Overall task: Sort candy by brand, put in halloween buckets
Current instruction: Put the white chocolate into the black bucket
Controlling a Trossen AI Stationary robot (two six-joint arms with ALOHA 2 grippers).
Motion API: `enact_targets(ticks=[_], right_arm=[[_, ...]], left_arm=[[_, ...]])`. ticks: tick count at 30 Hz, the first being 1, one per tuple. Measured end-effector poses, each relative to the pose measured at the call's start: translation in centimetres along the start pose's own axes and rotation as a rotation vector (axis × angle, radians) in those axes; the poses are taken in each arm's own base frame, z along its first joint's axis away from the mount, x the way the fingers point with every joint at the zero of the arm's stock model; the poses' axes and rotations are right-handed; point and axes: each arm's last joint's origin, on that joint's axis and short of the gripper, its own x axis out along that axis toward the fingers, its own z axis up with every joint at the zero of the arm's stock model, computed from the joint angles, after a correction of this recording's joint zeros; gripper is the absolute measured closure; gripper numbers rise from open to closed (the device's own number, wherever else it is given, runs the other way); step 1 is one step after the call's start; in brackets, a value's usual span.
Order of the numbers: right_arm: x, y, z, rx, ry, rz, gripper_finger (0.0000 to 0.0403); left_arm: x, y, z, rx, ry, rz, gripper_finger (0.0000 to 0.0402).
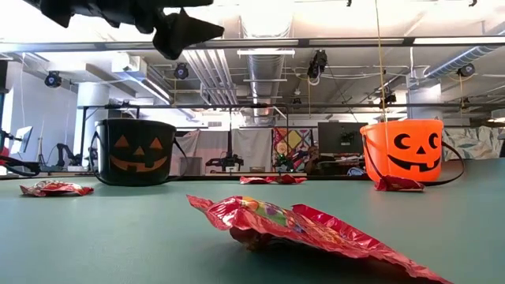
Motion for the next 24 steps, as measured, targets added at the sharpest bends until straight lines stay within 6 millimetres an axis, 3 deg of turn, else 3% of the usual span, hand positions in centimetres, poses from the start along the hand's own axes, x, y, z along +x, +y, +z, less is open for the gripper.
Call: enact_targets(ticks=[4,10,15,24], right_arm=[[-1.3,0.8,1.0,-0.019,-0.038,0.05,0.039],[-3.6,1.8,3.6,-0.153,-0.264,0.13,0.039],[-5.7,1.8,7.2,-0.233,-0.448,0.13,0.039],[-10.4,1.2,13.9,-0.471,-0.815,0.028,0.039]], left_arm=[[1.6,-1.1,-1.6,0.066,0.016,-0.032,0.0123],[4.6,-1.8,-5.2,0.14,0.067,-0.044,0.0123],[6.5,-1.9,-7.8,0.148,0.099,-0.07,0.0123],[9.1,-2.6,-9.8,0.057,0.179,-0.171,0.0123]])
